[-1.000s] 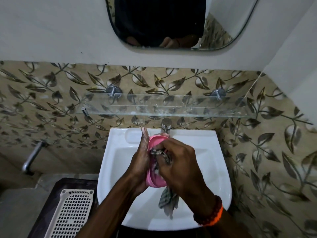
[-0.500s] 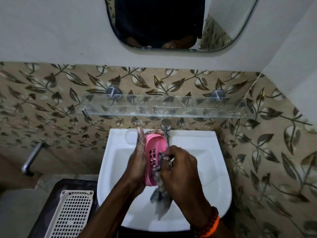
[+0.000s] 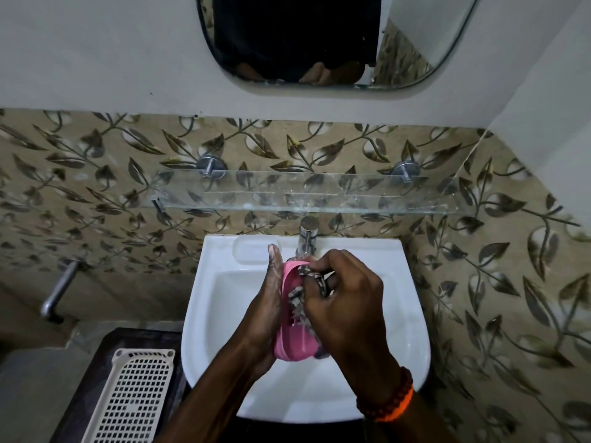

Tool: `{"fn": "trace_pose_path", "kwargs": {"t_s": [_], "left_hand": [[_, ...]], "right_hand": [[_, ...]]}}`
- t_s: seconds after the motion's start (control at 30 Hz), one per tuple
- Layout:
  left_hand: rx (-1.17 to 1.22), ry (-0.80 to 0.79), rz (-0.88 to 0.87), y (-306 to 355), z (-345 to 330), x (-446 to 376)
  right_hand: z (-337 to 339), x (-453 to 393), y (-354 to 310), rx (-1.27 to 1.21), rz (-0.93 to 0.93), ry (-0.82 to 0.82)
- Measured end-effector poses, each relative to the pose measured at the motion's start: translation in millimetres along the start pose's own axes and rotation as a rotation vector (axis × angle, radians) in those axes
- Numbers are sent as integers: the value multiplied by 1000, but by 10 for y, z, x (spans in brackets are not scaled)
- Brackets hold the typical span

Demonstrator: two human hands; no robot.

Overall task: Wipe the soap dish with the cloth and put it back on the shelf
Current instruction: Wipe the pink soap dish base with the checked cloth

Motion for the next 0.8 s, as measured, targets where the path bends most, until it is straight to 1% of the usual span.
{"fn": "trace_pose_path", "kwargs": {"t_s": [0.07,0.13,0.2,0.23,0.3,0.4,0.43,0.47,0.5,0.53,0.57,0.63,0.67,0.73,0.77,0.8], "left_hand": [[-68,3,-45,41,20,-4],[-88,16,-86,53,56,-2],[-61,24,-90,38,71,6],[-44,19,-86,45,64,16],[-21,-29,-48,57,18,32],[-28,-69,24,37,47,51],[-27,-66,41,29,77,53],[-31,-66,55,23,96,50],[-47,-66,63,14,106,50],[-60,-59,58,29,99,64],[-69,-73,51,43,79,65],[-94,-87,34,91,19,75],[-118,-74,5,128,13,81],[-184,-19,-76,164,84,57],[-211,-5,-116,175,101,43],[-217,13,-151,173,120,34]], "right_hand": [[5,3,43,9,-124,5],[8,-1,62,9,-208,-12],[22,-22,50,9,-231,-7],[31,-41,19,7,-197,0],[51,-78,-77,-3,-18,-31],[16,-30,-222,24,407,-221],[3,-8,-226,61,514,-276],[-4,-5,-209,89,570,-307],[-14,-10,-181,90,567,-313],[-16,-25,-156,63,508,-287],[-10,-49,-126,17,403,-227],[30,-89,-54,-82,111,-79],[34,-97,-1,-118,-32,-43],[1,-86,141,-173,-265,-51],[-24,-77,219,-254,-371,-67],[-56,-58,286,-388,-473,-82]]}}
Point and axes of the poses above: each hand's wrist, its own x-axis away from the middle knuckle, its own z-axis out of the back of the hand, y = z × x, the point moved 4 cm from there along -x, towards the middle knuckle, and after that the axes turned 4 degrees about -y, right-handed, at the moved point
